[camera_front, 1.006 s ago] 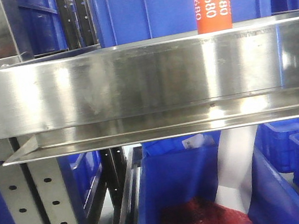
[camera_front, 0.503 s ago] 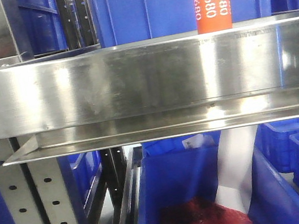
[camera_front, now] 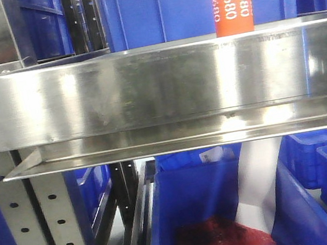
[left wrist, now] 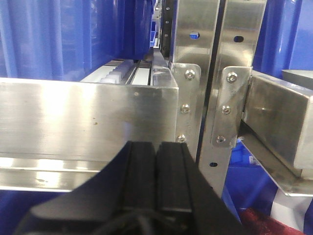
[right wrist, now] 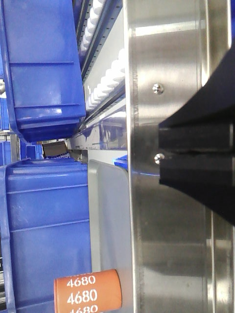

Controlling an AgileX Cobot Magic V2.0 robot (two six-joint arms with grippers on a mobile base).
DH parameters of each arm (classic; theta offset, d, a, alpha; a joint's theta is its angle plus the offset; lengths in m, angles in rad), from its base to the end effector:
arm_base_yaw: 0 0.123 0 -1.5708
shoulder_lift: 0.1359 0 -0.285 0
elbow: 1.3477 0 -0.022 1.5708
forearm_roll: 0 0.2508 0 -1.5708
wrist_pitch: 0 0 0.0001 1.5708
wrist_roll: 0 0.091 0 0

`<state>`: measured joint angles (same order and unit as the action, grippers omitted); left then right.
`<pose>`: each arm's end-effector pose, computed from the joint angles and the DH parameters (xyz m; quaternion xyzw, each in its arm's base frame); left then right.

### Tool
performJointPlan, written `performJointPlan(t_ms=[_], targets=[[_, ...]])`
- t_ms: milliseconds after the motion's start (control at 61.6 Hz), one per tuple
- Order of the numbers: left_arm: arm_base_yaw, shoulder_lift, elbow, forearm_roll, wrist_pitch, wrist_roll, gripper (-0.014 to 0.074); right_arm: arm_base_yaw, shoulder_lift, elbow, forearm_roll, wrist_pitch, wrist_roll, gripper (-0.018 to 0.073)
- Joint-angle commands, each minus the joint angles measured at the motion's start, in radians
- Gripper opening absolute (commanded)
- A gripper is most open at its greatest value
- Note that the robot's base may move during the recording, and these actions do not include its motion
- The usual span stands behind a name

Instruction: Grab orange capacitor from left shelf to right conveyor

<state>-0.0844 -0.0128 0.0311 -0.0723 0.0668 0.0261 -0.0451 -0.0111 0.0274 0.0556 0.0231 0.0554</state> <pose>0.0566 -0.0052 0.1973 0.0153 0.7061 -0.0478 0.7063 0.0567 -0.0024 0.2024 0.0533 0.6879 0.0243 0.7234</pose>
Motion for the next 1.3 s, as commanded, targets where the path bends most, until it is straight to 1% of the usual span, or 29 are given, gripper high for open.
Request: performJointPlan(t_ms=[0,243,373,535,568,633,697,746,827,876,941,1071,1184,1281], targets=[[-0.006,-0.012,-0.004,-0.002,-0.089,-0.002,-0.0127,0.001,-0.014,-0.003,0.004,-0.107,-0.007,0.0057],[-0.006,-0.012,-0.004,-0.002,-0.089,-0.002,-0.0127,0.001,-0.014,-0.024,0.004,-0.135,0.003,0.0057],[-0.006,-0.012,-0.004,-0.002,-0.089,-0.002,-0.0127,0.001,-0.003,-0.116,0.004,-0.114,0.003,0.0057],[-0.006,-0.012,-0.004,-0.002,-0.089,-0.002,-0.0127,0.001,0.095,-0.279,0.004,-0.023,0.003,0.0064],[-0.006,-0.012,-0.004,-0.002,-0.089,-0.002,-0.0127,0.002,0.122,-0.306,0.004,-0.012,0.003,0.0083],[-0.006,-0.012,-0.004,-0.002,-0.089,-0.002,-0.0127,0.002,0.184,-0.361,0.004,-0.002,0.003,0.0176],[-0.006,-0.012,-0.004,-0.002,-0.089,-0.002,-0.0127,0.002,0.254,-0.410,0.004,0.000,0.003,0.0302],[-0.006,-0.012,-0.004,-0.002,-0.089,-0.002,-0.0127,0.002,0.310,-0.436,0.004,0.000,0.003,0.0427],[-0.006,-0.012,-0.004,-0.002,-0.089,-0.002,-0.0127,0.008,0.382,-0.455,0.004,0.004,0.003,0.0578],[-0.006,-0.012,-0.004,-0.002,-0.089,-0.002,-0.0127,0.019,0.418,-0.457,0.004,0.006,0.003,0.0647],[-0.006,-0.012,-0.004,-0.002,-0.089,-0.002,-0.0127,0.049,0.473,-0.462,0.004,0.024,0.003,0.0623],[-0.006,-0.012,-0.004,-0.002,-0.089,-0.002,-0.0127,0.127,0.564,-0.463,0.004,0.022,0.003,0.0622],[-0.006,-0.012,-0.004,-0.002,-0.089,-0.002,-0.0127,0.195,0.626,-0.463,0.004,-0.030,0.003,0.0622],[-0.006,-0.012,-0.004,-0.002,-0.089,-0.002,-0.0127,0.262,0.693,-0.463,0.004,-0.117,0.003,0.0622]])
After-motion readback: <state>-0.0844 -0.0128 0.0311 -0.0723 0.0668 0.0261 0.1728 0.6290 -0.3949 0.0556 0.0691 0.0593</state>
